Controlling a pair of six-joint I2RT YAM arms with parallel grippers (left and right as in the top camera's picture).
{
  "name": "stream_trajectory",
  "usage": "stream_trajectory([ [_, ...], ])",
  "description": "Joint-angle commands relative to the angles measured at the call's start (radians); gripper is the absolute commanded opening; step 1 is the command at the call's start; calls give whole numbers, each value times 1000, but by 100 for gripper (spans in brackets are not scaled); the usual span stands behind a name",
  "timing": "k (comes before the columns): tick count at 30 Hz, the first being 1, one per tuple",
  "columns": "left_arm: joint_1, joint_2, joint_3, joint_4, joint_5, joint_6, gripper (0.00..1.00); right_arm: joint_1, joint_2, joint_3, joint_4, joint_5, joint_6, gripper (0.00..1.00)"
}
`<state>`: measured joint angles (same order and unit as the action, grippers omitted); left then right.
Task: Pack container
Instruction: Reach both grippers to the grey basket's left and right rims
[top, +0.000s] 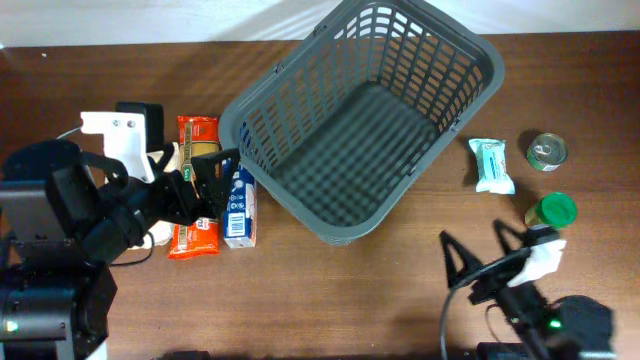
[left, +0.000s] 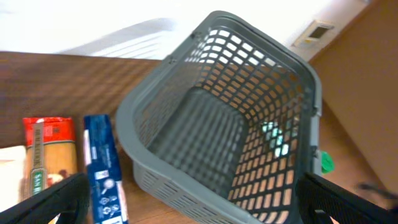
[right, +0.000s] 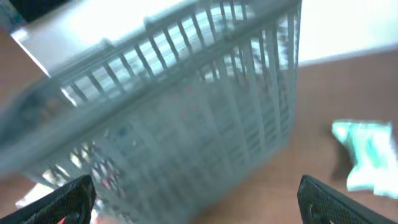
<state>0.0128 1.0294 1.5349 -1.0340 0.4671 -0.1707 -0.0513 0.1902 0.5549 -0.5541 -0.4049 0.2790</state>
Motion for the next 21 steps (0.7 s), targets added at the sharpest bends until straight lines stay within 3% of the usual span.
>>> stream_trajectory([
  [1, 3, 14, 18, -1, -45, -8, 99, 5, 159, 193, -32, 43, -40, 99],
  [8, 3, 61, 18, -36, -46, -66, 100, 5, 581, 725, -390, -36, -127, 99],
  [10, 3, 86, 18, -57, -45, -93, 100, 5, 669, 845, -432, -19, -214, 99],
  [18, -72, 168, 18, -105, -51, -247, 84, 3, 1107, 1352, -654, 160, -196, 99],
  [21, -146, 173, 18, -119, -146, -340, 82, 3, 1261, 1537, -735, 167, -196, 99],
])
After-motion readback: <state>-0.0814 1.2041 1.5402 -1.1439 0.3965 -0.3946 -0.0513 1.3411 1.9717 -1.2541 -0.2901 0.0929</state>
